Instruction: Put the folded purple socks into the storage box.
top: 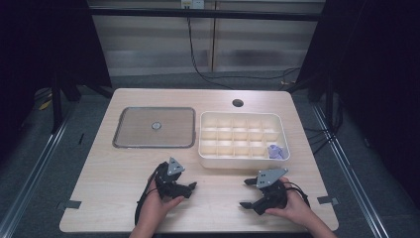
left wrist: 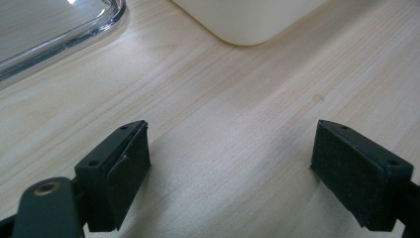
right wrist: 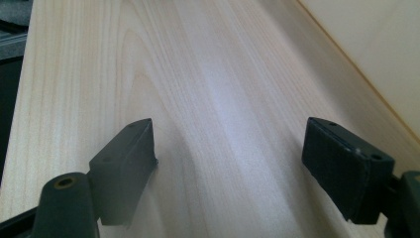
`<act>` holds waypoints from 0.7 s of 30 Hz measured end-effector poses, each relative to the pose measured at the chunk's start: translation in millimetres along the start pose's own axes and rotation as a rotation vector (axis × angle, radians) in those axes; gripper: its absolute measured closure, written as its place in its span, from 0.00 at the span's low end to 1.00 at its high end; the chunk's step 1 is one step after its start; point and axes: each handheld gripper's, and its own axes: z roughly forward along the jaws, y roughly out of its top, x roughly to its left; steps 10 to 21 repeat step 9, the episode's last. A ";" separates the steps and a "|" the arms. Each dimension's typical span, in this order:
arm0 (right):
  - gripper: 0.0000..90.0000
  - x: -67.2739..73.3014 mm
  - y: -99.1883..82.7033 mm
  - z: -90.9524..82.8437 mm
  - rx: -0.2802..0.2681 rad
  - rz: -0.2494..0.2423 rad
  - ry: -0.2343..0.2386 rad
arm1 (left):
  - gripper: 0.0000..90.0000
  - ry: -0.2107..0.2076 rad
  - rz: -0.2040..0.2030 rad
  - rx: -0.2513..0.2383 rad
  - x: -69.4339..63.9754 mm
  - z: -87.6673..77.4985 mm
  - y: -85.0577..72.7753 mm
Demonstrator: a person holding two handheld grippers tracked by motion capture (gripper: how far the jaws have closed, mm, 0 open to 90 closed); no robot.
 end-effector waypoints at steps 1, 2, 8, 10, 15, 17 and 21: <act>0.22 0.1 0.0 -0.1 0.001 0.000 0.000 | 0.16 0.000 0.001 0.000 0.0 0.0 0.0; 0.22 0.0 0.0 0.0 -0.001 0.000 0.001 | 0.16 0.000 0.000 0.000 0.0 0.0 0.0; 0.22 0.1 0.0 0.0 0.000 0.000 -0.001 | 0.16 0.001 0.002 0.000 0.2 0.0 0.0; 0.22 0.1 0.0 -0.1 0.000 0.001 0.000 | 0.16 0.001 0.002 0.000 0.2 0.0 0.0; 0.22 0.1 0.0 -0.1 0.000 0.001 0.000 | 0.16 0.001 0.002 0.000 0.2 0.0 0.0; 0.22 0.1 0.0 -0.1 0.000 0.001 0.000 | 0.16 0.001 0.002 0.000 0.2 0.0 0.0; 0.22 0.1 0.0 -0.1 0.000 0.001 0.000 | 0.16 0.001 0.002 0.000 0.2 0.0 0.0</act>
